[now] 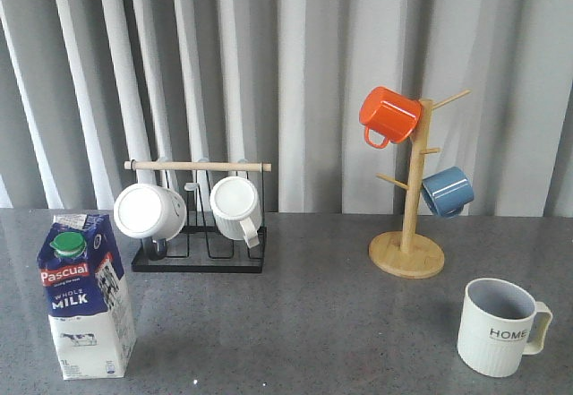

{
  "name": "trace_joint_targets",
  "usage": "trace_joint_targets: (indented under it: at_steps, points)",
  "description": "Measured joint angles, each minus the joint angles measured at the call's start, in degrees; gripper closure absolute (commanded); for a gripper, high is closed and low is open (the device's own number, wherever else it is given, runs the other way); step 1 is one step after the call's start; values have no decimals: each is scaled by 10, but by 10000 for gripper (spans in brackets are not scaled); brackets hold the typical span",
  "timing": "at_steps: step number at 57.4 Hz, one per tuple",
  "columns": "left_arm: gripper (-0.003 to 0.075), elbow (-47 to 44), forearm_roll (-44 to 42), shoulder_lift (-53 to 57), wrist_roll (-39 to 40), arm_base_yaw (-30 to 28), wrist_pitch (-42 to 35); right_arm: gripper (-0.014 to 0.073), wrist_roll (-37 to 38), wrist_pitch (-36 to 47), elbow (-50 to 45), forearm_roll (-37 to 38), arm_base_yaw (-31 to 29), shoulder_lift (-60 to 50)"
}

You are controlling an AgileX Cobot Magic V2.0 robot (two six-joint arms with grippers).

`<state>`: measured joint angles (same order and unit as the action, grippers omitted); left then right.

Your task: Place milk next to cup

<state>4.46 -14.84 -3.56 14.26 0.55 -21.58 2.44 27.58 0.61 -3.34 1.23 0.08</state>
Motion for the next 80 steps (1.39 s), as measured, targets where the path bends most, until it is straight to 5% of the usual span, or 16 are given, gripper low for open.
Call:
trace_joint_targets:
  at_steps: [10,19,42,50,67,80]
  points:
    - [727,175,0,-141,-27,0,124,603,-153,-83,151,-113,0,157]
    - [727,271,1,-290,-13,0,157,603,-268,-139,251,-188,0,324]
    - [704,293,2,-392,54,0,202,575,-344,-190,259,-225,18,460]
    - [601,294,2,-392,47,0,203,457,-352,-191,259,-227,18,465]
    - [222,294,2,-430,45,0,203,-32,-359,-188,260,-227,18,484]
    - [197,294,2,-444,46,0,206,-86,-359,-185,260,-227,18,493]
